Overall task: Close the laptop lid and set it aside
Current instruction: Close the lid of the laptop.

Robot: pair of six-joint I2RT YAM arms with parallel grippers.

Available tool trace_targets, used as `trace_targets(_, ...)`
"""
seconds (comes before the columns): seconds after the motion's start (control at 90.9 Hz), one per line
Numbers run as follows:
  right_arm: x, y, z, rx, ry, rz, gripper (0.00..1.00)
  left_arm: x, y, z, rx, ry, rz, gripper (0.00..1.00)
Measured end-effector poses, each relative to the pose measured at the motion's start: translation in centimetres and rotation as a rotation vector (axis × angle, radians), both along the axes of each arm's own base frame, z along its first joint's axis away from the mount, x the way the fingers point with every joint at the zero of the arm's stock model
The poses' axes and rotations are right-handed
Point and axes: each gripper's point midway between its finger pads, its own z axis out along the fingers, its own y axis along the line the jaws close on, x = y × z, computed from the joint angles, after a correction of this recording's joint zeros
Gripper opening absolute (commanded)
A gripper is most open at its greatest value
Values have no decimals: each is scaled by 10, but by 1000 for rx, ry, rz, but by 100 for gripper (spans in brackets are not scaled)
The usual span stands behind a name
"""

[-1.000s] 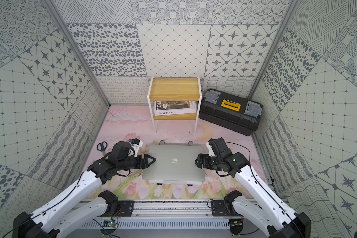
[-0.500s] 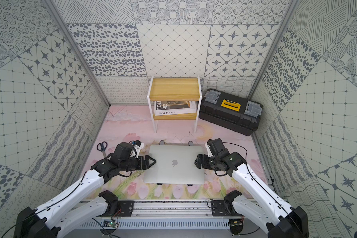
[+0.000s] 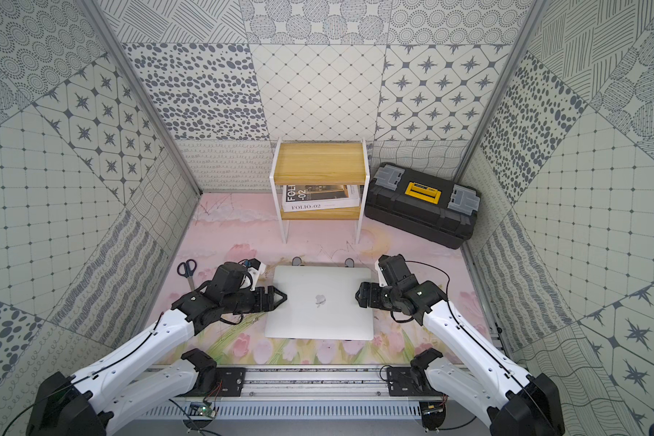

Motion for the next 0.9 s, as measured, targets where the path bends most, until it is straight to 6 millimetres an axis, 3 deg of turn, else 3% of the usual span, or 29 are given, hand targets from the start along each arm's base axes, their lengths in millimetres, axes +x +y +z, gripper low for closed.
trace_targets(0.902,18,10,-23,15,-21,-3,83,5,5,-21,44,37,34,80)
